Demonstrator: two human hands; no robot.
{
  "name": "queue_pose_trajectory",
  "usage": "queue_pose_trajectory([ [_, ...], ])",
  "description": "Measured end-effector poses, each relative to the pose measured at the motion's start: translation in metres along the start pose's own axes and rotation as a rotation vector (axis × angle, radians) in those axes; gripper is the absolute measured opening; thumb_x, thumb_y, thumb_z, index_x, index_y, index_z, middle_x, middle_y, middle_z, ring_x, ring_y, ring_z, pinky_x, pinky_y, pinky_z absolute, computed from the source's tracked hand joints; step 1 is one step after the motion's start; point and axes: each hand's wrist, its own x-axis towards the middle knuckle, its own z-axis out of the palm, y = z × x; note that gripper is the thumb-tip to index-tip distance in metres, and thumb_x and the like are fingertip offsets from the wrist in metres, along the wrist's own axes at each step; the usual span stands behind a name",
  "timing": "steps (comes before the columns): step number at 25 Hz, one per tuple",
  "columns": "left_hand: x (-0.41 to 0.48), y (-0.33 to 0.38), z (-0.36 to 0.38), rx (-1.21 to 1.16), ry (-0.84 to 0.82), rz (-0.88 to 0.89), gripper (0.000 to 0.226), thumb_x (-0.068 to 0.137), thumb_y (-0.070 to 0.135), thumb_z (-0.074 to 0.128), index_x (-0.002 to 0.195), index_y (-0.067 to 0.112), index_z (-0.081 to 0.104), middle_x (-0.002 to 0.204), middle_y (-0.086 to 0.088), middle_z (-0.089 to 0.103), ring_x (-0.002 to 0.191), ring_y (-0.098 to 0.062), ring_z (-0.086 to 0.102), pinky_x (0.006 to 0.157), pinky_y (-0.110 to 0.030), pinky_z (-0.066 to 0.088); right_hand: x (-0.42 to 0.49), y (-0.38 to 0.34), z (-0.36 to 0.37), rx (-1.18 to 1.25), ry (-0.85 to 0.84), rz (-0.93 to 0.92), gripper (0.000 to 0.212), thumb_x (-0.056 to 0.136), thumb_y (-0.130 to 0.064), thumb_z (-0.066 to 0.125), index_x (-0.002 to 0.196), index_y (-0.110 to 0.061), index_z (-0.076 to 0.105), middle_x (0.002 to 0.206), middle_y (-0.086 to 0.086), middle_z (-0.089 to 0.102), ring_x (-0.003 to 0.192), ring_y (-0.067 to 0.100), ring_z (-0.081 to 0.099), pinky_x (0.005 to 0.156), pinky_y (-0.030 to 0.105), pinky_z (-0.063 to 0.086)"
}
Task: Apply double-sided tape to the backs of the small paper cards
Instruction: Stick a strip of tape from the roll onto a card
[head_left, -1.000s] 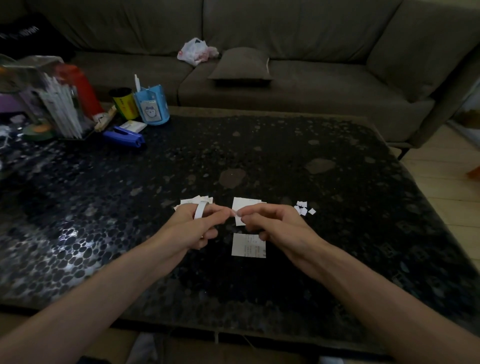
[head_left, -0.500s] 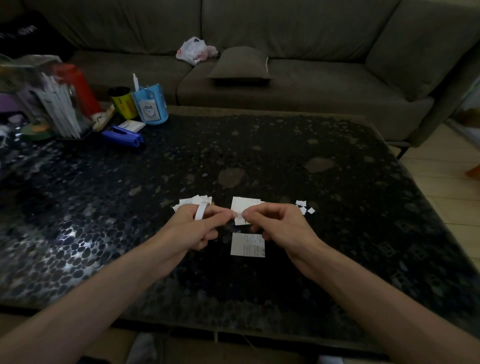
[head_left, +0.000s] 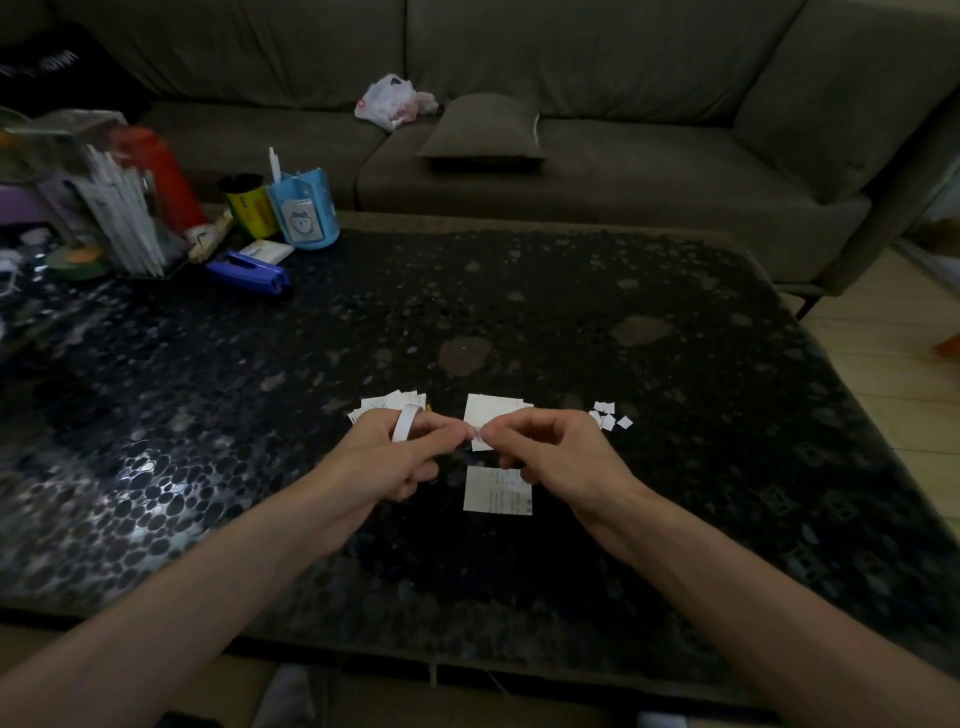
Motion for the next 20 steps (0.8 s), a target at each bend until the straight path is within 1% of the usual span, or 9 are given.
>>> queue_pose_trajectory([
  [3,0.0,-0.001,0.001,0.041,0.029,-0.012,0.016,0.097,0.034,0.069,0.104,0.031,0.083,0.067,0.018,0.063,0.056,-0.001,0.047,0.046,-0.015,0.031,0.001,0.0,-0.001,-0.06,0.055,-0.014,0.007,0.091,-0.035,0.079,0.085,-0.034,0.082,0.081,-0.017,0.075,0.075,-0.004,0.067,0.07,0.018,0.048],
  [7,0.001,-0.001,0.003,0.056,0.074,-0.03,0.018,0.099,0.028,0.068,0.103,0.036,0.083,0.08,0.015,0.074,0.056,0.0,0.051,0.045,-0.014,0.034,0.003,0.003,0.002,-0.093,0.14,-0.032,0.009,0.094,-0.03,0.077,0.086,-0.03,0.082,0.087,-0.017,0.076,0.087,0.002,0.069,0.077,0.021,0.05],
  [9,0.001,0.001,0.002,0.05,0.099,-0.045,0.019,0.099,0.022,0.069,0.111,0.031,0.081,0.082,0.01,0.075,0.053,-0.001,0.05,0.043,-0.015,0.033,0.003,0.005,0.006,-0.097,0.169,-0.069,0.009,0.094,-0.029,0.077,0.086,-0.03,0.081,0.087,-0.021,0.075,0.085,-0.001,0.069,0.075,0.018,0.05],
  [11,0.002,0.002,-0.003,0.042,0.146,-0.078,0.03,0.097,0.017,0.071,0.126,0.025,0.07,0.08,0.005,0.072,0.05,-0.001,0.051,0.042,-0.015,0.034,0.004,0.006,0.003,-0.096,0.216,-0.095,0.008,0.094,-0.029,0.077,0.087,-0.031,0.08,0.088,-0.026,0.074,0.085,-0.012,0.066,0.073,0.017,0.049],
  [13,-0.001,0.002,-0.012,0.09,0.17,-0.075,0.039,0.096,0.014,0.072,0.134,0.022,0.065,0.091,0.004,0.075,0.05,-0.001,0.051,0.043,-0.015,0.036,0.004,0.006,-0.005,-0.115,0.255,-0.086,0.006,0.092,-0.031,0.078,0.088,-0.034,0.079,0.087,-0.03,0.072,0.083,-0.017,0.064,0.073,0.018,0.049],
  [15,-0.004,0.0,-0.019,0.237,0.125,0.009,0.017,0.096,0.015,0.072,0.111,0.019,0.077,0.126,0.019,0.069,0.055,0.001,0.057,0.047,-0.014,0.04,0.005,0.009,-0.013,-0.137,0.24,-0.053,0.003,0.09,-0.032,0.08,0.088,-0.033,0.081,0.081,-0.024,0.074,0.072,-0.012,0.066,0.071,0.019,0.049],
  [16,-0.008,0.0,-0.019,0.348,0.08,0.068,0.005,0.095,0.016,0.073,0.098,0.019,0.077,0.141,0.026,0.057,0.061,0.003,0.063,0.05,-0.013,0.044,0.005,0.01,-0.015,-0.132,0.22,-0.036,0.003,0.089,-0.032,0.081,0.087,-0.032,0.082,0.078,-0.019,0.075,0.066,-0.008,0.065,0.068,0.019,0.049],
  [17,-0.011,-0.001,-0.018,0.469,0.026,0.128,0.005,0.095,0.018,0.074,0.089,0.019,0.075,0.15,0.03,0.046,0.068,0.005,0.066,0.055,-0.014,0.049,0.004,0.011,-0.016,-0.122,0.198,-0.026,0.003,0.089,-0.03,0.082,0.086,-0.031,0.083,0.076,-0.016,0.076,0.063,-0.007,0.065,0.065,0.018,0.05],
  [20,-0.013,-0.014,-0.02,0.733,-0.112,0.26,0.009,0.094,0.022,0.074,0.089,0.021,0.067,0.152,0.046,0.032,0.08,-0.001,0.067,0.071,-0.025,0.057,0.006,0.013,-0.016,-0.13,0.146,0.028,0.003,0.091,-0.029,0.081,0.089,-0.03,0.083,0.082,-0.012,0.078,0.069,0.0,0.068,0.067,0.02,0.051],
])
